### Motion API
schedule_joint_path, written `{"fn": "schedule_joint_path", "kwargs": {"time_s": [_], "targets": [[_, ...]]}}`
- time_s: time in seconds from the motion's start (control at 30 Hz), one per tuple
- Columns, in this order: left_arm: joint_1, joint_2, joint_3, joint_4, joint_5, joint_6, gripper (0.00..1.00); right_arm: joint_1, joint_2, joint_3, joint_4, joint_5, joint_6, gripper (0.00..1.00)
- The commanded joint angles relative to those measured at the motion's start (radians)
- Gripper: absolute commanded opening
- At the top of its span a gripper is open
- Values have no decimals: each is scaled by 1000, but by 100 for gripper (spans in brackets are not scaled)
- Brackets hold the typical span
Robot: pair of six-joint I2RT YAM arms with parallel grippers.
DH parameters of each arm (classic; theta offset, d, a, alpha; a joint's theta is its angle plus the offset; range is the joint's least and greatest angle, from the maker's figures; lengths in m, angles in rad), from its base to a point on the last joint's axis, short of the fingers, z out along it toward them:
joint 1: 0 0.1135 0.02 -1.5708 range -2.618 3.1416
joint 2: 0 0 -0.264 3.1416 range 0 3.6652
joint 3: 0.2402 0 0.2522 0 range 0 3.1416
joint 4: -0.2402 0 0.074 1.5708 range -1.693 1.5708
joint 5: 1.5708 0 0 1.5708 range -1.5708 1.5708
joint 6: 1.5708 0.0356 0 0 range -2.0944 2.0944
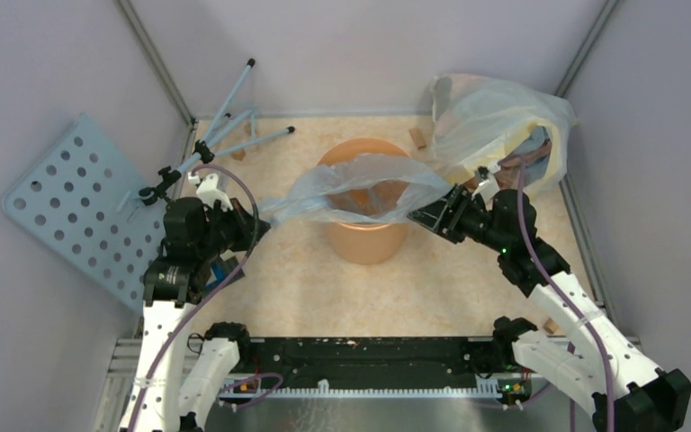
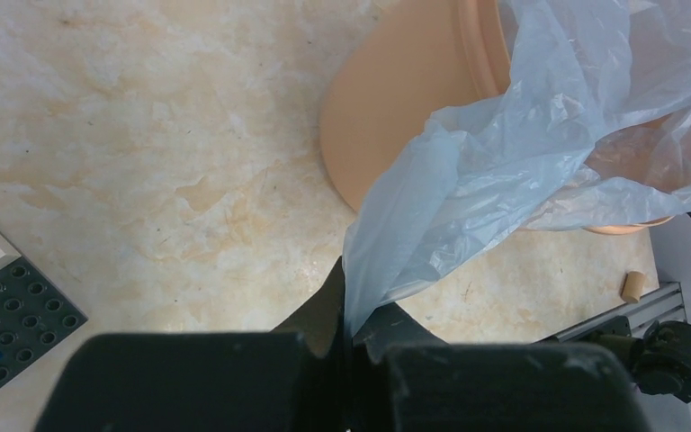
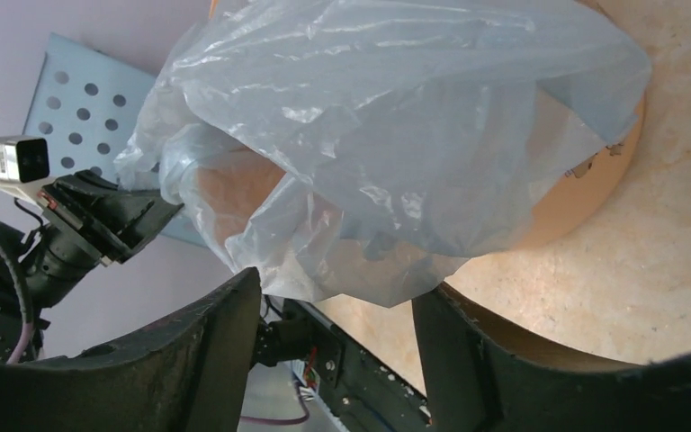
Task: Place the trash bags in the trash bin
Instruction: Move the trash bin to the center of the board.
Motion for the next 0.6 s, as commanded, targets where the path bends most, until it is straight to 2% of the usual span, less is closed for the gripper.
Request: {"fn": "schedule_joint_path", "kwargs": {"time_s": [0.0, 0.07, 0.17, 0.3, 0.43, 0.57], "targets": [[5, -6, -3, 40, -11, 19, 0, 2, 3, 20, 91, -27, 29, 61], [5, -3, 1, 37, -12, 23, 0, 2, 4, 18, 109, -27, 36, 56], [5, -2, 1, 37, -6, 23, 0, 2, 8, 12, 129, -26, 56, 39], [5, 1, -4, 38, -8, 26, 0, 2, 6, 3, 133, -3, 63, 28], [5, 2, -8, 36, -23, 32, 0, 2, -9, -7, 122, 35, 70, 1], [5, 2, 15, 20, -27, 48, 0, 3, -21, 0, 81, 25, 49, 0]]}}
